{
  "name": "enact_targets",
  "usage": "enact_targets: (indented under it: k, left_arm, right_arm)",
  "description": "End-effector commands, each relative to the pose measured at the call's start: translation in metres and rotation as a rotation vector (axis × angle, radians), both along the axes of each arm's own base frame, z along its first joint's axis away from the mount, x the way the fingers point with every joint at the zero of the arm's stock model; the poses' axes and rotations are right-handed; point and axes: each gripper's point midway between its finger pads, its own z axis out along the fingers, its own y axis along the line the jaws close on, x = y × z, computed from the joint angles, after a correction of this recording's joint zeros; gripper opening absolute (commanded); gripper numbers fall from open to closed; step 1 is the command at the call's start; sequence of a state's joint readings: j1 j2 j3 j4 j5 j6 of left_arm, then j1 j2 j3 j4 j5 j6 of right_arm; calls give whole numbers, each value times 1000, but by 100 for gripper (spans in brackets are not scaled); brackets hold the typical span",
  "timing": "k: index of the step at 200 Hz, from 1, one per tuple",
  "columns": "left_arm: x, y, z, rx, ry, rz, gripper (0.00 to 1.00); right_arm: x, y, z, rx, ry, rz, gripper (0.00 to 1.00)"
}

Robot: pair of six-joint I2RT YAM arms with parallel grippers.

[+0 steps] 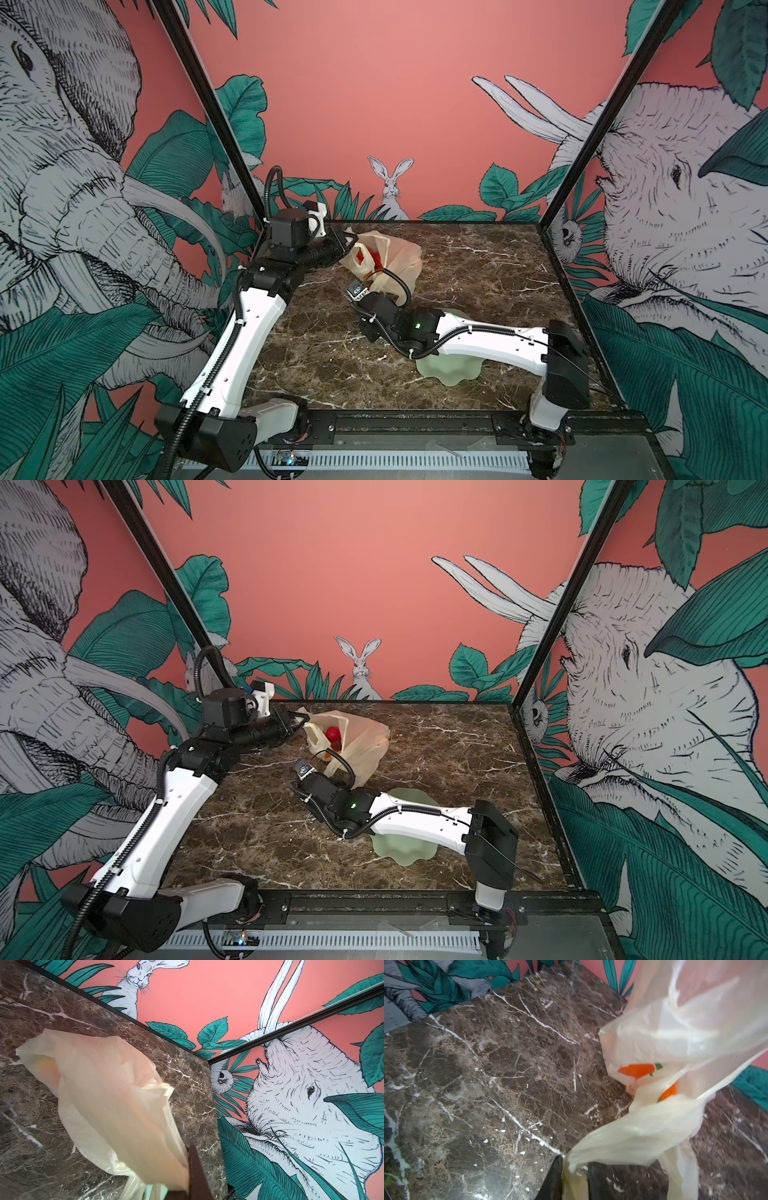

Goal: Take fruits out of the plastic bag
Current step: Adjust the plastic bag at the center of the board.

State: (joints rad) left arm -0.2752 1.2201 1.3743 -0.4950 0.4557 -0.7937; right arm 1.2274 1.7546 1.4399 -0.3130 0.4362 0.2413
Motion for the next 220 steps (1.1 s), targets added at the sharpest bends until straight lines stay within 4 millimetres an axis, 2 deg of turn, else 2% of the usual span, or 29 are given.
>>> enact_targets:
  k: [1, 23, 35, 43, 45, 48, 67, 97, 142, 189, 220]
  left_arm:
    - [-4, 1, 7, 39, -26, -12, 0]
    - [-7, 5, -2, 71, -18, -3, 0]
    - [-10, 9, -6, 106, -15, 2, 0]
    - [-12, 12, -8, 134, -17, 5, 0]
    - [-13, 14, -8, 142, -18, 5, 0]
    - [-14, 15, -9, 153, -18, 8, 0]
    - [-17, 25, -15, 219, -21, 31, 0]
    - [-16, 28, -21, 287, -11, 16, 0]
    - [-25, 35, -35, 327, -19, 18, 0]
    - [-35, 52, -48, 380, -18, 78, 0]
    - [-44, 62, -56, 421, -43, 108, 0]
  right_arm:
    - [6, -16, 20, 46, -48, -65, 12]
    - [6, -30, 33, 70, -62, -95, 3]
    - [7, -38, 37, 85, -72, -111, 3]
    - [10, -41, 32, 83, -71, -128, 3]
    - [10, -45, 42, 108, -78, -133, 3]
    - [12, -48, 46, 122, -80, -141, 3]
    - [24, -57, 57, 170, -79, -183, 2]
    - [34, -76, 69, 185, -92, -232, 2]
    - [35, -106, 98, 232, -98, -269, 2]
    - [39, -132, 122, 240, -87, -256, 2]
    - [65, -152, 141, 222, -76, -269, 3]
